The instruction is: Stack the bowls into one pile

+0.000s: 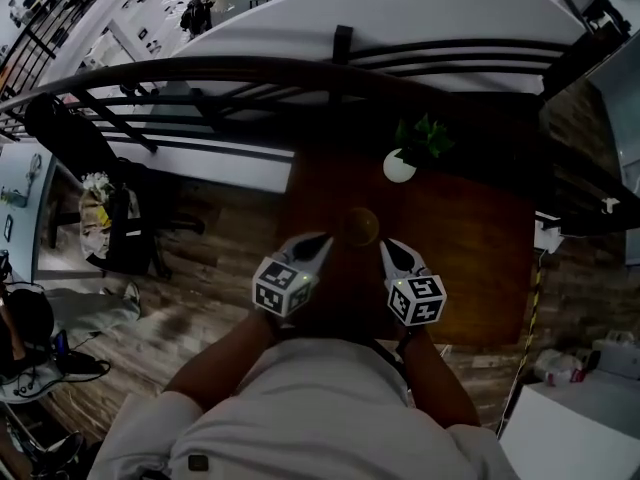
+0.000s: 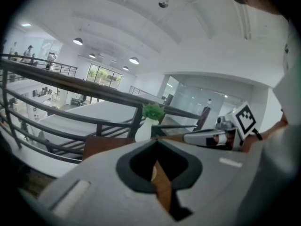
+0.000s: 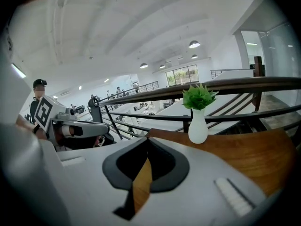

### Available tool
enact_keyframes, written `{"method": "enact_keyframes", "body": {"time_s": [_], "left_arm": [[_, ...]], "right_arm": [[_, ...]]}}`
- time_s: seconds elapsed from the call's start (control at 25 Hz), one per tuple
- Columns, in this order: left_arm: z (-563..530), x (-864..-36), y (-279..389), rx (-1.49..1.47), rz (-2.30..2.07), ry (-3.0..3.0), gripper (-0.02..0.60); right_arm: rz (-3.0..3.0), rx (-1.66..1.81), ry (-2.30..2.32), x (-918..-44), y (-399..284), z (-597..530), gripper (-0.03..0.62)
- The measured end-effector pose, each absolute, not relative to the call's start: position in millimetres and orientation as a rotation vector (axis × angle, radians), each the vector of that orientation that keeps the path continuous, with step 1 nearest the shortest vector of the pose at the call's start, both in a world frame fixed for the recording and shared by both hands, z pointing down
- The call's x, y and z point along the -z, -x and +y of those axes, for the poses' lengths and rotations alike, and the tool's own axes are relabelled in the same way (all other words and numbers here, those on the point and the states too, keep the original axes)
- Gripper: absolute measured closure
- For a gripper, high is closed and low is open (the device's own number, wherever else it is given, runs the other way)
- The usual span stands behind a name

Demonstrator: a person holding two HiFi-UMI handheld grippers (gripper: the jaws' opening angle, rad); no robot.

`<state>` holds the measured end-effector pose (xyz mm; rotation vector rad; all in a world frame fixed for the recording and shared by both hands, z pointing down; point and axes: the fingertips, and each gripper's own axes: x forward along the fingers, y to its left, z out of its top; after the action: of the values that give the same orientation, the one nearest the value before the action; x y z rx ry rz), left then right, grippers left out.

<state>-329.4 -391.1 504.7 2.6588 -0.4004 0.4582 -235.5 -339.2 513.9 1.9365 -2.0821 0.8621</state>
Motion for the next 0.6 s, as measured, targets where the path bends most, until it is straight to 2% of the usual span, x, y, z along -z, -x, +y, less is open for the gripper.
{"method": "enact_keyframes", "body": {"time_s": [0.24, 0.6], "left_arm": [[-402.2, -522.3, 304.8, -0.490, -0.393, -2.635, 0.577], [-421.0, -577.6, 280.3, -0.541, -0.414, -2.564, 0.577]], "right_arm": [[-2.063, -0.931, -1.906, -540.0, 214.0, -348.4, 0.580], [-2.025, -1.073, -1.829, -612.8, 195.0, -370.4, 0.530]]}}
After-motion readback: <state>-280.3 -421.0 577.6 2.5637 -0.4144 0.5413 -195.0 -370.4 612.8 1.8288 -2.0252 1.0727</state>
